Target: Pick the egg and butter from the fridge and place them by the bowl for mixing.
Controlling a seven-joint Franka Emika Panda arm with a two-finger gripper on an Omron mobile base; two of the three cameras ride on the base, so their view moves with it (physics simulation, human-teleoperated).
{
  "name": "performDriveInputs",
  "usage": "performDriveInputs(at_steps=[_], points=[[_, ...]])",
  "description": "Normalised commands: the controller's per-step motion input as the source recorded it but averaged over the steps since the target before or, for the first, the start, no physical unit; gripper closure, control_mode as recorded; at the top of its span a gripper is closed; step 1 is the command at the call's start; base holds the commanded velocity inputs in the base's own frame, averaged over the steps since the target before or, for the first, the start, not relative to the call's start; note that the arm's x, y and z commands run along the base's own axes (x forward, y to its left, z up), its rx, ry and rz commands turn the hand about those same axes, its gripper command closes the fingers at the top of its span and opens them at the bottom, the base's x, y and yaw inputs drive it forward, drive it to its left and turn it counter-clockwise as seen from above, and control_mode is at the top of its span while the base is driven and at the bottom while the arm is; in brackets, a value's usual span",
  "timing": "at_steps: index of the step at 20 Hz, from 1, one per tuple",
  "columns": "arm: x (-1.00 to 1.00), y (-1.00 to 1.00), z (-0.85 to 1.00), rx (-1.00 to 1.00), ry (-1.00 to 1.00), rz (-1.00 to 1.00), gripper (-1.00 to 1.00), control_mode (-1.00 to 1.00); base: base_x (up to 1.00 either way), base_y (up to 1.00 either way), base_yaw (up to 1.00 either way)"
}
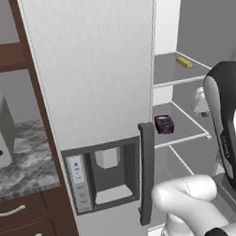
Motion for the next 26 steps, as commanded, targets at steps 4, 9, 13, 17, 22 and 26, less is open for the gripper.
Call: performDriveInputs(at_steps=[4,9,13,17,22,26], points=[[0.72,-0.08,0.15,0.00,-0.16,0.00,-1.00,-1.00,0.00,0.00,0.00],[0.28,-0.22,0.03,0.00,-0.28,0.03,-1.00,-1.00,0.00,0.00,0.00],[0.45,-0.09,0.02,0.00,-0.20,0.00,-1.00,-1.00,0.00,0.00,0.00],[0.59,-0.09,0.08,0.00,-0.09,0.00,-1.00,-1.00,0.00,0.00,0.00],[0.28,-0.16,0.18,0.00,-0.03,0.00,-1.00,-1.00,0.00,0.00,0.00],[0.42,-0.02,0.06,0.00,0.00,0.00,-1.00,-1.00,0.00,0.00,0.00]])
